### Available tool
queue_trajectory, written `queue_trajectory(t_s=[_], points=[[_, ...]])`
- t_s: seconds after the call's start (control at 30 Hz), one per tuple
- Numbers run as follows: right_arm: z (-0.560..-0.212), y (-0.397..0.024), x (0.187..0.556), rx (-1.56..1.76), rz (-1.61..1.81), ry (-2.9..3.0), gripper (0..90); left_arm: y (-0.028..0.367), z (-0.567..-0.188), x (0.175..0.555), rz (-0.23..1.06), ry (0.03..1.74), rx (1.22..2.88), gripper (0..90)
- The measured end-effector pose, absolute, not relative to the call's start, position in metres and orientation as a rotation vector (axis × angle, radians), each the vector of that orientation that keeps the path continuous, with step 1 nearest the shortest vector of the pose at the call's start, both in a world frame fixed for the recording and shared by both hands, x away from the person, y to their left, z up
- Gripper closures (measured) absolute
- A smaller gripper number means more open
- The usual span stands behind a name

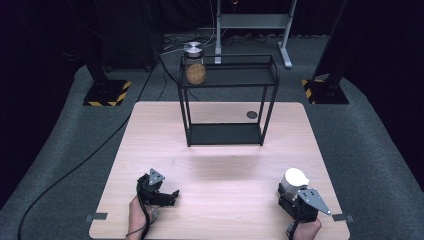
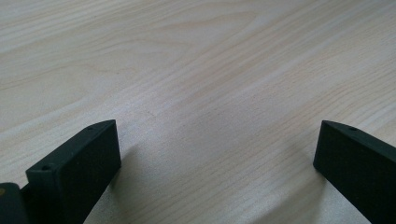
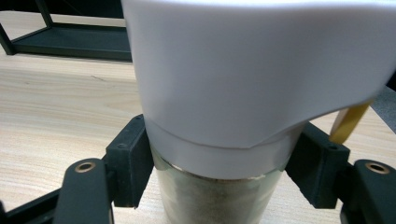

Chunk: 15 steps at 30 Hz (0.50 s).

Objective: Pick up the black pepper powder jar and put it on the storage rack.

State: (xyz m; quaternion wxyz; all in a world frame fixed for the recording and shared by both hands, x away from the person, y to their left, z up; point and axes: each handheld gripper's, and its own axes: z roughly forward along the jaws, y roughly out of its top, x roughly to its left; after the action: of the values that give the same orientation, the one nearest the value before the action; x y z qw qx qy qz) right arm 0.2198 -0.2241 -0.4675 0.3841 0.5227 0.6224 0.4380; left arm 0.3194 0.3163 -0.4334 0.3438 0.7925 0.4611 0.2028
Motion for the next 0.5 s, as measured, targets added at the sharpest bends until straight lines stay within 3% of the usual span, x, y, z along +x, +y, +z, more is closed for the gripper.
queue_trajectory(t_s=[0.5], points=[[-0.45,-0.229,0.211,1.316,1.124,1.573,29.4,0.316,-0.433,0.319,0.53,1.196,2.06,0.3]])
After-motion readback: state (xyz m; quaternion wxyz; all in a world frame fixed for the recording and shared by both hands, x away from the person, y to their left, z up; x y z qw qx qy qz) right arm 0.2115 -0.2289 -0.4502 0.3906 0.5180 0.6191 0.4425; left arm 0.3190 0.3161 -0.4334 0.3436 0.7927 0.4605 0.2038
